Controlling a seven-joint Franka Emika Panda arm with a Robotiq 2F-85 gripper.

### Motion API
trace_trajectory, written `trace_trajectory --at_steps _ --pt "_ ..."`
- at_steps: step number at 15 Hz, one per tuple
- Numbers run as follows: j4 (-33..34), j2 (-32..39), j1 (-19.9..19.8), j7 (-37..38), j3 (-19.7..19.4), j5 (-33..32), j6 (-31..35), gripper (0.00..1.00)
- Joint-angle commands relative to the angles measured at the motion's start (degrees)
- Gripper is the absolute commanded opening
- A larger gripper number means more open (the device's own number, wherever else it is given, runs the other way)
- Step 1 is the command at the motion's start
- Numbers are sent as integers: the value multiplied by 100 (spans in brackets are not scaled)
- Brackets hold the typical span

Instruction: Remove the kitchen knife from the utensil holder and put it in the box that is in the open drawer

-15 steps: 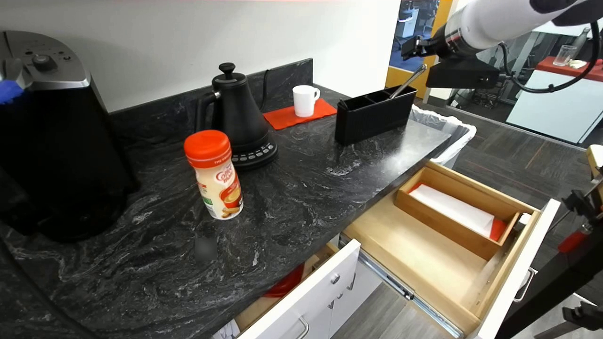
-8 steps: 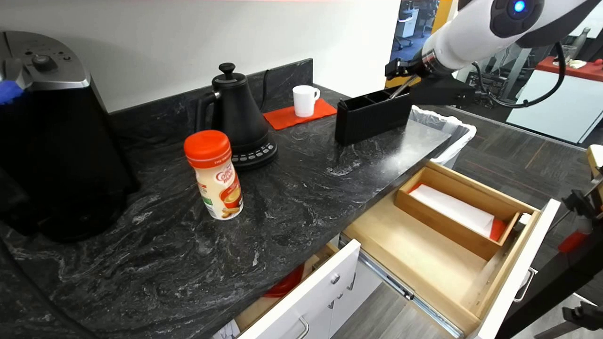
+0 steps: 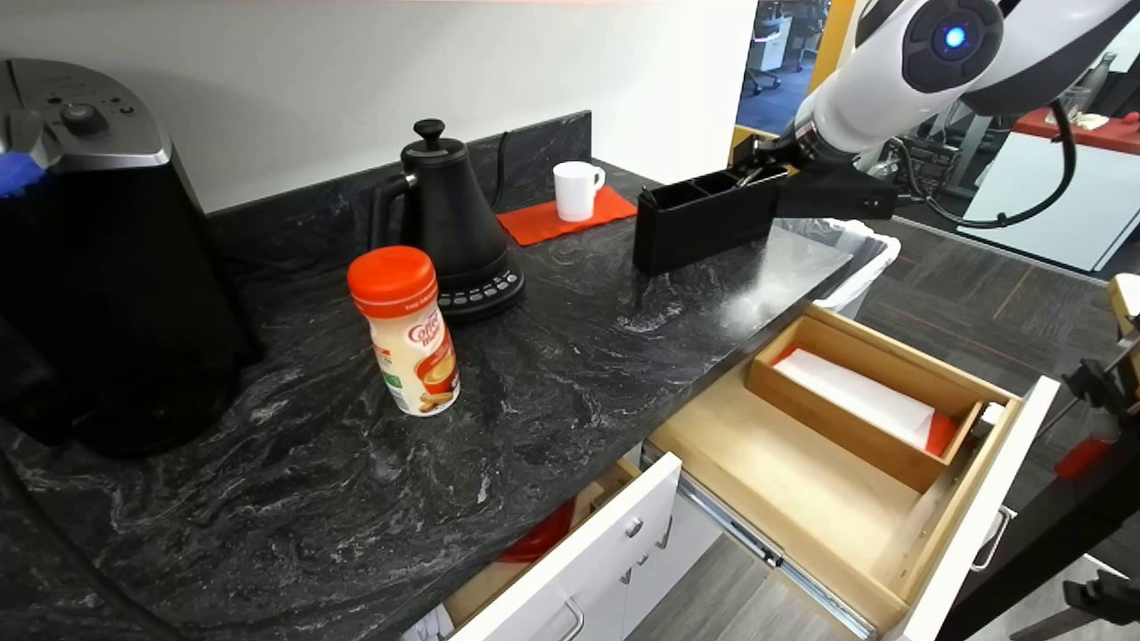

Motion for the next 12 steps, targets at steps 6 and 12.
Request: trace_trajectory --at_steps 6,12 --pt "80 -106 233 -407 -63 436 -93 100" --pt "130 -168 326 -477 -59 506 -171 71"
